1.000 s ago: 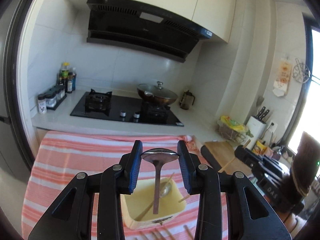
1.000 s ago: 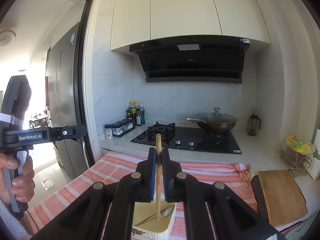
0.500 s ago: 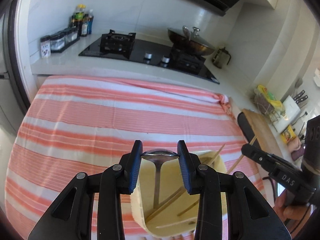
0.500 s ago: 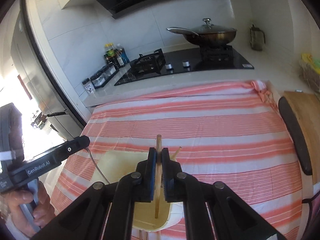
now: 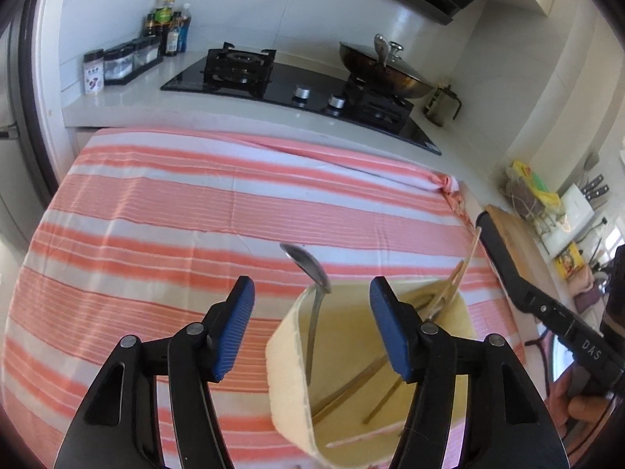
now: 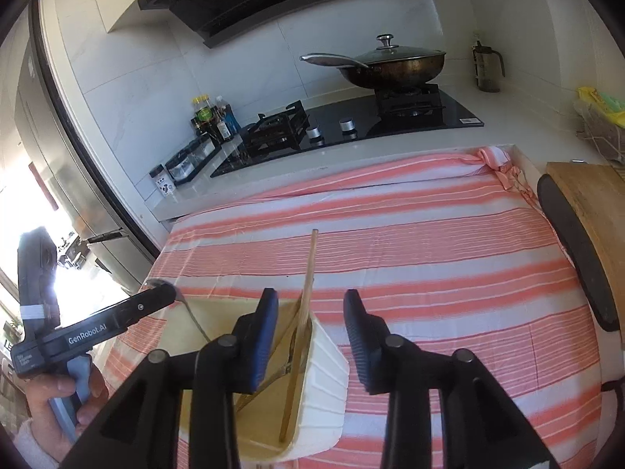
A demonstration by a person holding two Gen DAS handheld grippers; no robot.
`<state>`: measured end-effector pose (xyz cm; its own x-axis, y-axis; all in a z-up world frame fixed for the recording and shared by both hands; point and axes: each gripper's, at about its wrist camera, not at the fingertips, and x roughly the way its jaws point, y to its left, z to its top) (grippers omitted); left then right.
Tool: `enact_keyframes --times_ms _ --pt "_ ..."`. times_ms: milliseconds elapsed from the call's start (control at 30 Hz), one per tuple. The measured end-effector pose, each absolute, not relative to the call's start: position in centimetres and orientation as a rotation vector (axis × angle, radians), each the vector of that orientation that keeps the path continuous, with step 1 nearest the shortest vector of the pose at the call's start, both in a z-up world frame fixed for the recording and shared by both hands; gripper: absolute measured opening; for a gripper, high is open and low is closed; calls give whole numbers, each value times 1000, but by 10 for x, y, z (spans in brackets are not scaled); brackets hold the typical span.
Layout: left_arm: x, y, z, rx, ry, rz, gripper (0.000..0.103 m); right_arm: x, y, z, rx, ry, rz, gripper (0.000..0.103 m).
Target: Organize utensils
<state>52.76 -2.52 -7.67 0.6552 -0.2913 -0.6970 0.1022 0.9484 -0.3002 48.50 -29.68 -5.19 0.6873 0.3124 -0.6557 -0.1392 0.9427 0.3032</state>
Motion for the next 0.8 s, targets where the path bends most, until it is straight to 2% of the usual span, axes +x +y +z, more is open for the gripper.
enact_keyframes --times_ms 33,100,167,333,467,633,800 --pt "517 -21 -74 -227 822 -230 67 474 -300 -50 225 769 259 37" --pt "489 -9 -72 -186 815 -241 80 446 -306 -49 166 768 252 39" --pt "455 6 -78 -139 820 -247 88 412 -313 -55 79 778 240 46" --pt "369 36 -123 -71 906 -213 88 319 -332 -102 -141 819 127 48" --pt "318 34 -159 -52 938 -165 88 253 -343 -143 -182 859 68 48" --pt "300 25 -200 -71 950 -110 89 212 -357 -173 -77 887 36 48" --pt "308 17 -217 -33 934 -48 89 213 -365 -187 -22 916 0 49"
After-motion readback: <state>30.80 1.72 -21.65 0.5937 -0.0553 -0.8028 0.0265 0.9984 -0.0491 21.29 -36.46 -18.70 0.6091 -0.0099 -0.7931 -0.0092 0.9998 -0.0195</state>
